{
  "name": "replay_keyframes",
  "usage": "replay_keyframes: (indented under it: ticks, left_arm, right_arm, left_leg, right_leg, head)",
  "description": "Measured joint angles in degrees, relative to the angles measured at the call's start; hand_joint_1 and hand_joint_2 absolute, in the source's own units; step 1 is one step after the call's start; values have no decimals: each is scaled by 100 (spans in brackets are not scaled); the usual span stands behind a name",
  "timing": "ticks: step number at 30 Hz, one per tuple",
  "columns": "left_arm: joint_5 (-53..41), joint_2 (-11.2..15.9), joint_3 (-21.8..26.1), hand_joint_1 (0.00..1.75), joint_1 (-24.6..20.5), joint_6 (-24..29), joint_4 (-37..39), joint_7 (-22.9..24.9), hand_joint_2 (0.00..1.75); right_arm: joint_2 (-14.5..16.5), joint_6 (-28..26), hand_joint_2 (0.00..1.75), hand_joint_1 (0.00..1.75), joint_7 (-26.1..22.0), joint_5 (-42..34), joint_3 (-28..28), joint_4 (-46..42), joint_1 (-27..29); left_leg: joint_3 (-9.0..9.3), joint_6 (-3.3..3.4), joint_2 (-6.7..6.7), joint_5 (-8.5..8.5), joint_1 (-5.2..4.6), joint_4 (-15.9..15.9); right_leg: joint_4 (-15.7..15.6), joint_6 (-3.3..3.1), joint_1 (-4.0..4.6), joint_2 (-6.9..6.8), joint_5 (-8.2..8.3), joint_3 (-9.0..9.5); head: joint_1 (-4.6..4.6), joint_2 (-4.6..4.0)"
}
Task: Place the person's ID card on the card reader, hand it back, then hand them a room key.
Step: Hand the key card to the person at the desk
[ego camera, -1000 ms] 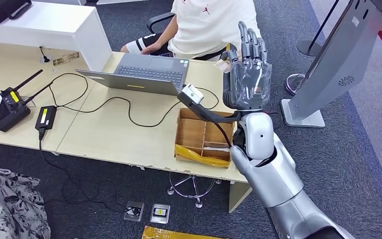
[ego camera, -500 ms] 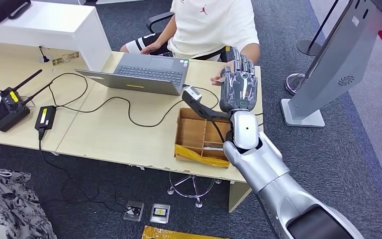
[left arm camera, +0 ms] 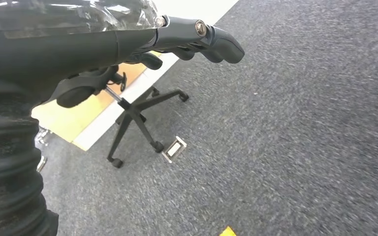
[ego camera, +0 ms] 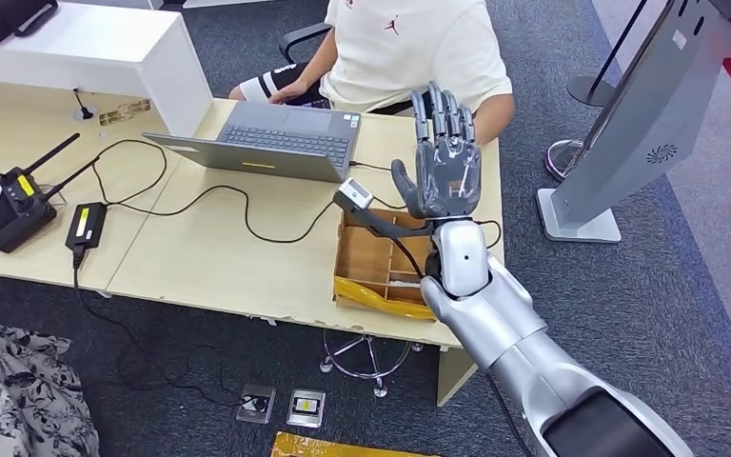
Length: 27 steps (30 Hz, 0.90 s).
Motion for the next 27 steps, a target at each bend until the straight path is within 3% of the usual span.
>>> replay_keyframes:
  ticks: [10,17,21,27]
  left_arm:
    - [-297,-55,295,0,-1,0,-12,270,175]
    - [-731,-129,542,0,11,0,-175,407,175]
    - [-1044,-153,658,0,5,0,-273,444,175]
    - [-1268,-200,805,0,-8,0,-431,426,175]
  right_arm:
    - [-420,8,175,0,4,41,-11,-2399,1152]
    - [-1235,19,175,0,207,-502,-279,-4331,2515]
    - [-1631,494,175,0,-101,-979,-276,-5038,3126]
    - [-1927,1437,175,0,-558,-1443,98,-5352,3556]
  left_leg:
    - [14,0,23,-5,-2,1]
    - [29,2,34,-19,-2,2]
    - [31,3,45,-25,-1,1]
    - [29,2,44,-24,2,0]
  right_leg:
    - [-3,0,-2,21,0,3]
    - [-8,0,-3,30,0,15]
    - [-8,0,-3,37,0,17]
    - [-3,0,-1,35,0,18]
  head:
    - [-1,0]
    - [0,0]
    - [-2,0]
    - [-2,0]
